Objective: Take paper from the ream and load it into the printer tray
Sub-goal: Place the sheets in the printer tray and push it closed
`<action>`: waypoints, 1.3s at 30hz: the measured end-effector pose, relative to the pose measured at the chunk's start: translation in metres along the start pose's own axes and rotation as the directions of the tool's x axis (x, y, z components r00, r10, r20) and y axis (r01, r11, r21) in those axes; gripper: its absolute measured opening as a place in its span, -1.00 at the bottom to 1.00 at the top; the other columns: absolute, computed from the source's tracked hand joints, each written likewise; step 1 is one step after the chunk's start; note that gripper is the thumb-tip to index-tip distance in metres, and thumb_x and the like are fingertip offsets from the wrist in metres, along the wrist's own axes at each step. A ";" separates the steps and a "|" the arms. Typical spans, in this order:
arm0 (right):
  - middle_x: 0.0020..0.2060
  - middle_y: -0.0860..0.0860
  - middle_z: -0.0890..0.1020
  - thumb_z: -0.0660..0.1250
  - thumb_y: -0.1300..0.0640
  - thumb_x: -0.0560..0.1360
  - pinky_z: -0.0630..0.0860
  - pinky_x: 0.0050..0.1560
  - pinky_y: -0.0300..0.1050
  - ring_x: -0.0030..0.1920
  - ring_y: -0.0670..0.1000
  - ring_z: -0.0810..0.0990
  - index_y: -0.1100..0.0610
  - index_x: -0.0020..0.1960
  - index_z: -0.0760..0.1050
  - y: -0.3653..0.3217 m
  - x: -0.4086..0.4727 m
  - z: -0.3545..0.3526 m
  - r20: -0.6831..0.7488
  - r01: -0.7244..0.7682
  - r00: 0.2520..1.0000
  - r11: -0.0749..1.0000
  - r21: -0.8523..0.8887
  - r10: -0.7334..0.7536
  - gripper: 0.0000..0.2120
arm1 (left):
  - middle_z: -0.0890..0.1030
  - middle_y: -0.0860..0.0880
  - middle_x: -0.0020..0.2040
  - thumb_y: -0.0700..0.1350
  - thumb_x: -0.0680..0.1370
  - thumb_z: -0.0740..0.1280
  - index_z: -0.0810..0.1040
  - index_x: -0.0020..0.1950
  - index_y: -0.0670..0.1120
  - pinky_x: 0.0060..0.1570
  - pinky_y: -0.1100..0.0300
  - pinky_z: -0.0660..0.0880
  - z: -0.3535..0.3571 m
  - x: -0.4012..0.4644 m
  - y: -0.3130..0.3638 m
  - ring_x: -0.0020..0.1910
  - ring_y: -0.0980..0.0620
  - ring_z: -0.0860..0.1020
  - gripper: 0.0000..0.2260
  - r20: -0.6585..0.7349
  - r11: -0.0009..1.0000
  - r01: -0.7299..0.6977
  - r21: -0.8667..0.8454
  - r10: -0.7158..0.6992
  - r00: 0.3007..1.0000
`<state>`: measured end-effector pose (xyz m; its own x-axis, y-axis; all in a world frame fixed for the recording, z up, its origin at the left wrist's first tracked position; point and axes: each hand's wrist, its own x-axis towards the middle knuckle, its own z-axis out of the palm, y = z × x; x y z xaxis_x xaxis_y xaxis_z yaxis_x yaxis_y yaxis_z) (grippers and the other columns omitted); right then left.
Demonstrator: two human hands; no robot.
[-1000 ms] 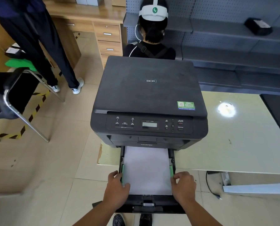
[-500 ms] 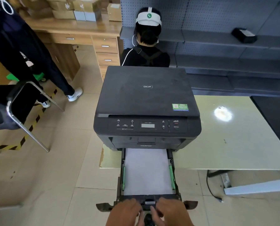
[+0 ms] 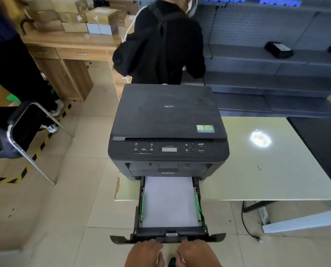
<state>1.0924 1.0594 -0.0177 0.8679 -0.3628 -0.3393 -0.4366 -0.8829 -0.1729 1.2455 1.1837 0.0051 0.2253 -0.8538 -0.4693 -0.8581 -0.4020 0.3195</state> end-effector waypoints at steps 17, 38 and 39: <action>0.45 0.08 0.32 0.21 0.02 0.54 0.11 0.54 0.18 0.46 0.17 0.25 0.12 0.54 0.09 0.032 0.084 -0.061 -0.011 -0.116 0.993 0.993 0.002 0.116 -0.37 | 0.22 -0.07 0.50 0.03 0.52 0.15 0.08 0.50 -0.10 0.49 0.05 0.10 -0.052 0.083 -0.003 0.47 -0.04 0.16 -0.42 -0.223 0.995 0.101 -0.005 -0.099 0.970; 0.55 -0.01 0.12 0.23 0.00 0.54 -0.07 0.59 0.06 0.54 0.14 0.09 0.04 0.60 -0.09 0.055 0.117 -0.082 0.074 -0.145 0.987 0.987 0.064 0.140 -0.25 | 0.00 -0.06 0.57 0.07 0.55 0.12 -0.09 0.53 -0.07 0.52 0.00 -0.02 -0.071 0.105 -0.017 0.54 -0.04 -0.06 -0.36 -0.151 0.993 0.121 0.006 -0.119 0.981; 0.57 -0.01 0.10 0.23 0.00 0.54 -0.08 0.59 0.05 0.56 0.13 0.07 0.03 0.60 -0.10 0.053 0.114 -0.084 0.082 -0.151 0.986 0.984 0.090 0.144 -0.24 | 0.01 -0.06 0.57 0.06 0.55 0.12 -0.08 0.53 -0.06 0.52 0.00 -0.02 -0.072 0.101 -0.018 0.54 -0.04 -0.05 -0.37 -0.159 0.993 0.121 -0.003 -0.120 0.980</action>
<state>1.1879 0.9461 0.0117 0.7735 -0.4607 -0.4353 -0.5826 -0.7872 -0.2022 1.3168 1.0812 0.0110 0.3970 -0.8410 -0.3675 -0.8229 -0.5035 0.2633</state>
